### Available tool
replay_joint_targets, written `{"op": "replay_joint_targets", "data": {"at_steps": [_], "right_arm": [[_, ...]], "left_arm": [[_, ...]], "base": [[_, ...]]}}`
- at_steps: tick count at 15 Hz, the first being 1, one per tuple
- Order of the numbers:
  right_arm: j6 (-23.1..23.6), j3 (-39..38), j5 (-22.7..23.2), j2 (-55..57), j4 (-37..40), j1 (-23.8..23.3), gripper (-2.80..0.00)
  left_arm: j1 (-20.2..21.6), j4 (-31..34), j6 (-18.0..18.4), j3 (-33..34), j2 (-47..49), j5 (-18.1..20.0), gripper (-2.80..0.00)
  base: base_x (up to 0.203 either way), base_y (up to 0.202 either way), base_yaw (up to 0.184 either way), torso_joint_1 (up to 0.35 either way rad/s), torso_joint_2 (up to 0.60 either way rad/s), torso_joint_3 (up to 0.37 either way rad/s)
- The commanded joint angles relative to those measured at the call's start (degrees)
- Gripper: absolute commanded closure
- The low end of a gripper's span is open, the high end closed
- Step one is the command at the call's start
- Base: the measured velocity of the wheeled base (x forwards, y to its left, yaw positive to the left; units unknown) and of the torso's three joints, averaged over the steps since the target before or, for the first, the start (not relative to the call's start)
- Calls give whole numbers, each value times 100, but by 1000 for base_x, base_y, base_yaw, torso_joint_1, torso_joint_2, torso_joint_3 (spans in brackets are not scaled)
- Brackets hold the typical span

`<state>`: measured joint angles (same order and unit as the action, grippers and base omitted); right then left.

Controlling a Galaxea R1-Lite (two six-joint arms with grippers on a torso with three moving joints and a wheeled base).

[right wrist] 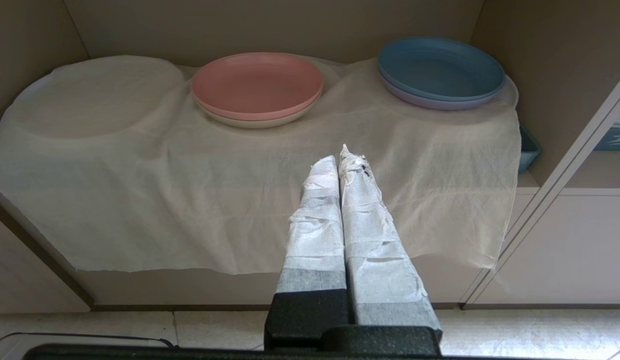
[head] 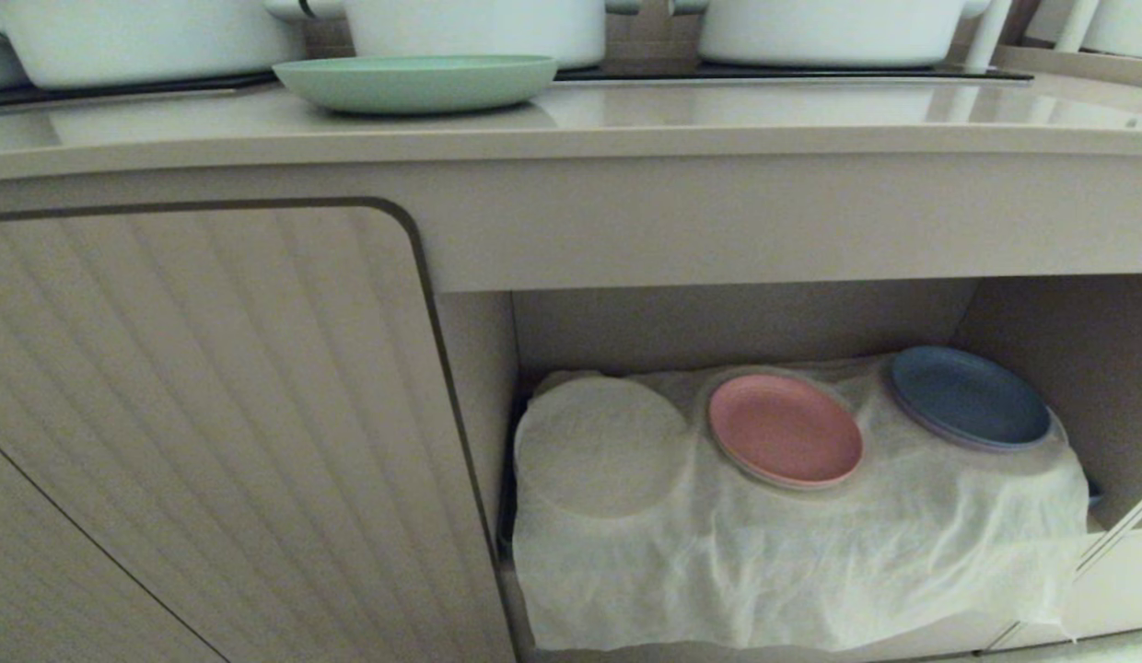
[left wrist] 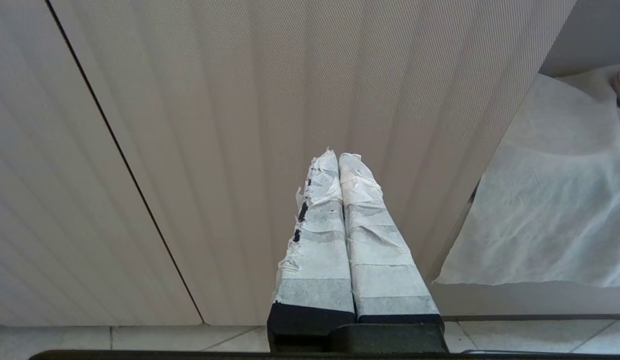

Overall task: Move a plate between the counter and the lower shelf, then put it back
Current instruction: Pick up the plate

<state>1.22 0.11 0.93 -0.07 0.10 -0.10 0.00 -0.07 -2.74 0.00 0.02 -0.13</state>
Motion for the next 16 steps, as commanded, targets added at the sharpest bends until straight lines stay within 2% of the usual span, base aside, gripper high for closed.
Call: {"op": "replay_joint_targets", "data": {"at_steps": [1,16], "right_arm": [[1,-2,4,7,-1,1,0],[1,-2,4,7,-1,1,0]], "left_arm": [[0,-1,2,0,-2,-4,0],[0,-1,-7,0,-2,-4,0]], "base": [[0,0,0,0,0,0],[0,0,0,0,0,0]]}}
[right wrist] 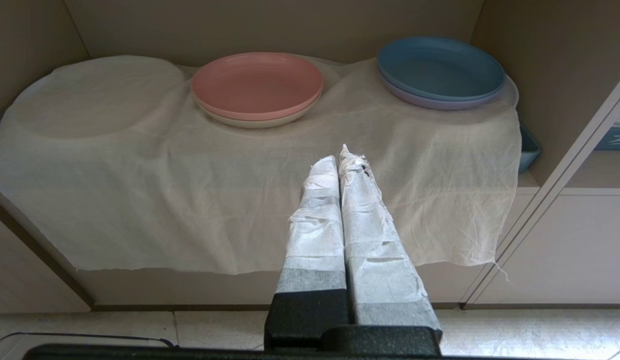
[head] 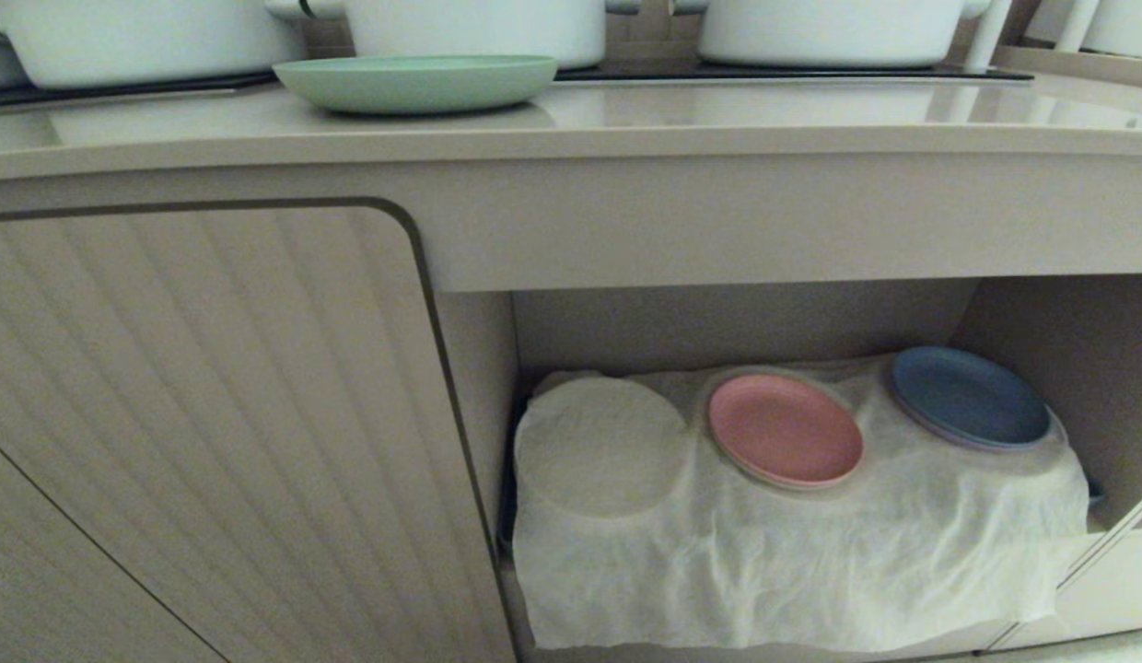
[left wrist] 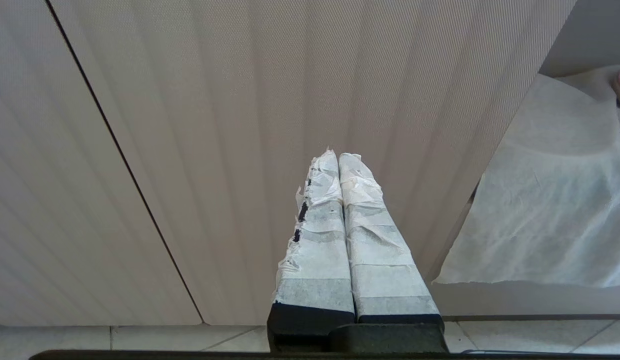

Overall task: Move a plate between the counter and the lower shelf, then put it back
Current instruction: Pick up the plate

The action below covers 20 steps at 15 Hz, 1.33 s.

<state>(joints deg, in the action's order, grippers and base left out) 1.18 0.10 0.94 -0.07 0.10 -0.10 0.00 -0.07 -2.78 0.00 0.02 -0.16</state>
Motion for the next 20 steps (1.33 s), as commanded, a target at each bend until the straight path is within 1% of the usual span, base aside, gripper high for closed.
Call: {"op": "replay_joint_targets", "data": {"at_steps": [1,20], "right_arm": [[5,-1,3,7,-1,1,0],[5,-1,3,7,-1,1,0]], "left_arm": [[0,-1,-3,0,-2,-2,0],[0,-1,-3,0,-2,-2,0]], "base": [[0,0,0,0,0,0],[0,0,0,0,0,0]]}}
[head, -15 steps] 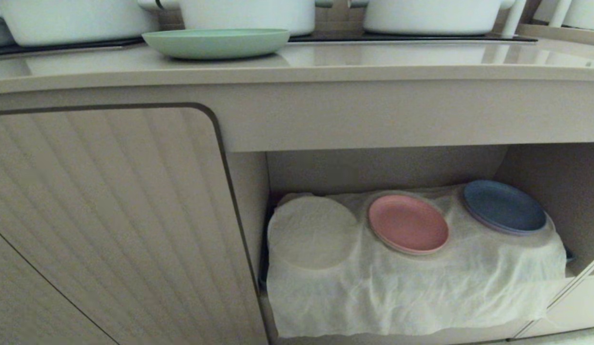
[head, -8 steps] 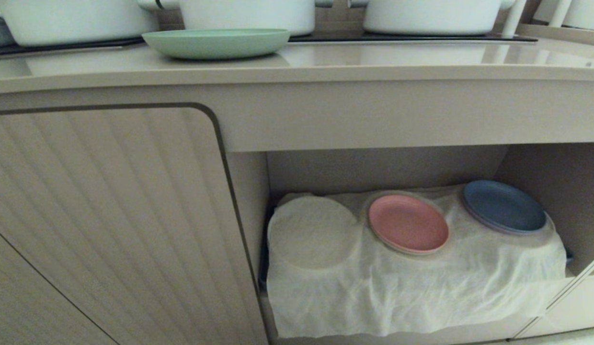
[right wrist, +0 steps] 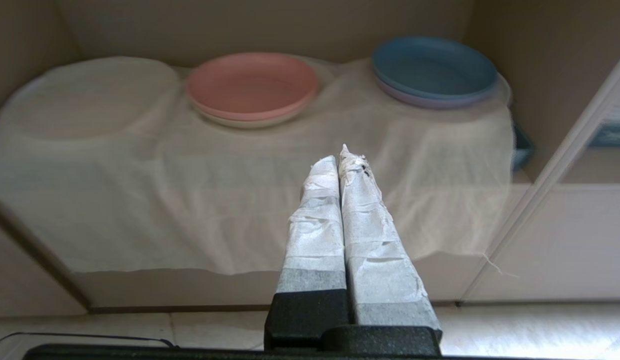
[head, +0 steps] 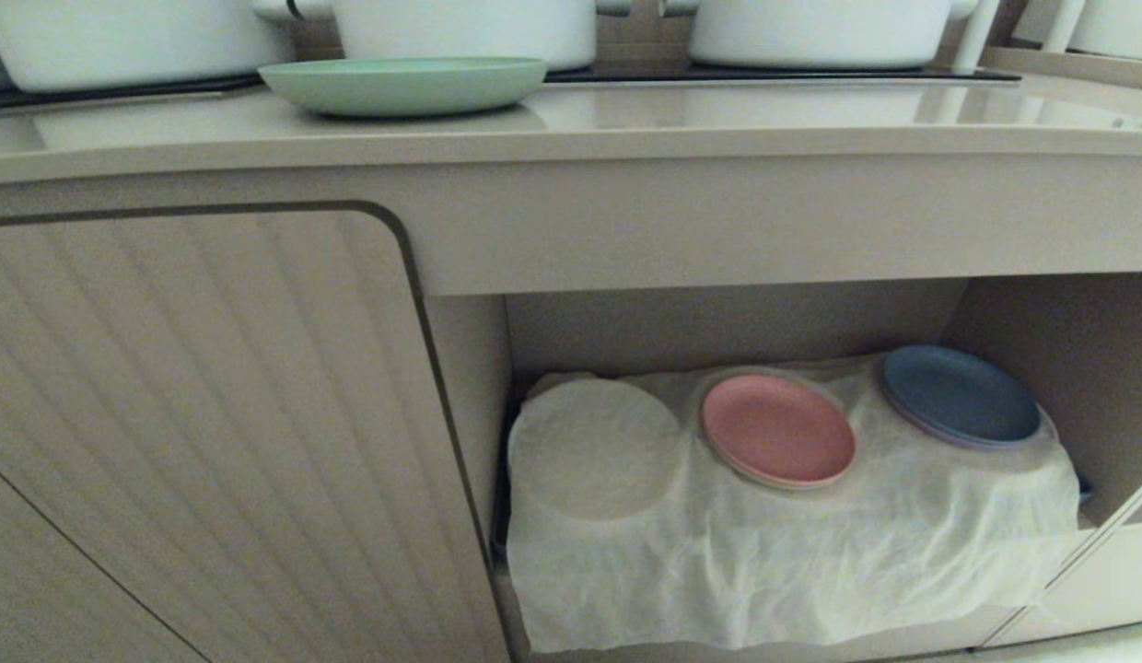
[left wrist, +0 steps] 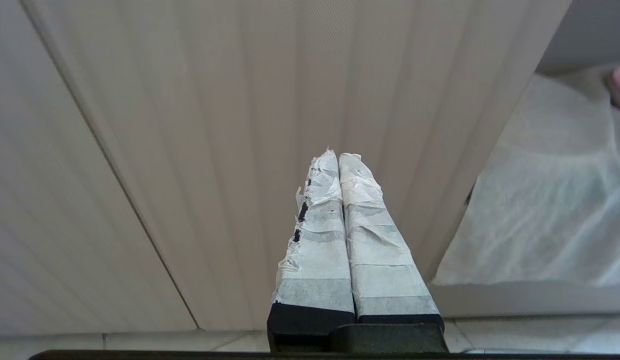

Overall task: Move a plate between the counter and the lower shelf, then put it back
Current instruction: Pick up the plate

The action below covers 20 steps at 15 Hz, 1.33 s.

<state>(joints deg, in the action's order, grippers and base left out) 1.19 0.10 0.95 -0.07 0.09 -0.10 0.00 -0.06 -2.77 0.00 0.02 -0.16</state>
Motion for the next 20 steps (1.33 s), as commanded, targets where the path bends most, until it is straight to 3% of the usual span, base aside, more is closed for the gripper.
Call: {"op": "replay_joint_targets", "data": {"at_steps": [1,14,20], "right_arm": [[4,-1,2,7,0,1,0],[4,-1,2,7,0,1,0],[4,-1,2,7,0,1,0]], "left_arm": [[0,-2,-4,0,-2,-2,0],[0,-2,5,0,-2,-2,0],[0,-2,-4,0,-2,-2,0]], "base": [[0,0,0,0,0,0],[0,174,1,3,2,2],[0,12,0,1,1,0]]}}
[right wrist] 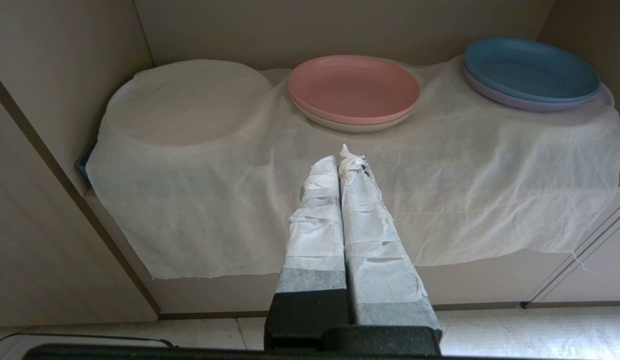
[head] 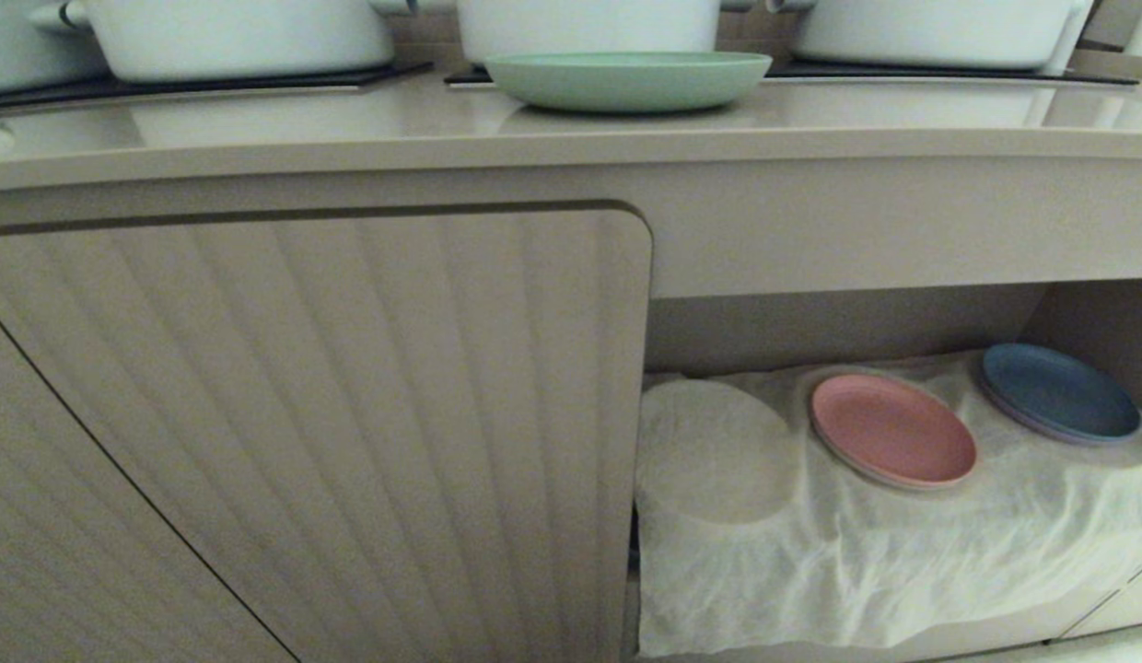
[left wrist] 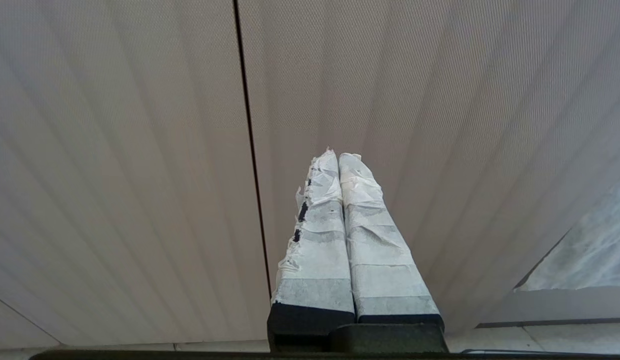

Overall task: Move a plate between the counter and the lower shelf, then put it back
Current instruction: Pick up the plate

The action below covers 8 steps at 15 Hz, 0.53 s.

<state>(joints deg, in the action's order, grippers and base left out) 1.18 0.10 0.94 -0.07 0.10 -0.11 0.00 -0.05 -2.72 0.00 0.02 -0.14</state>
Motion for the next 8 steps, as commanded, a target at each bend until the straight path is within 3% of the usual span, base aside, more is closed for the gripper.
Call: {"op": "replay_joint_targets", "data": {"at_steps": [1,8], "right_arm": [[5,-1,3,7,-1,2,0],[5,-1,3,7,-1,2,0]], "left_arm": [[0,-4,-9,0,-2,-4,0],[0,-4,-1,0,-2,-9,0]], "base": [[0,0,0,0,0,0],[0,0,0,0,0,0]]}}
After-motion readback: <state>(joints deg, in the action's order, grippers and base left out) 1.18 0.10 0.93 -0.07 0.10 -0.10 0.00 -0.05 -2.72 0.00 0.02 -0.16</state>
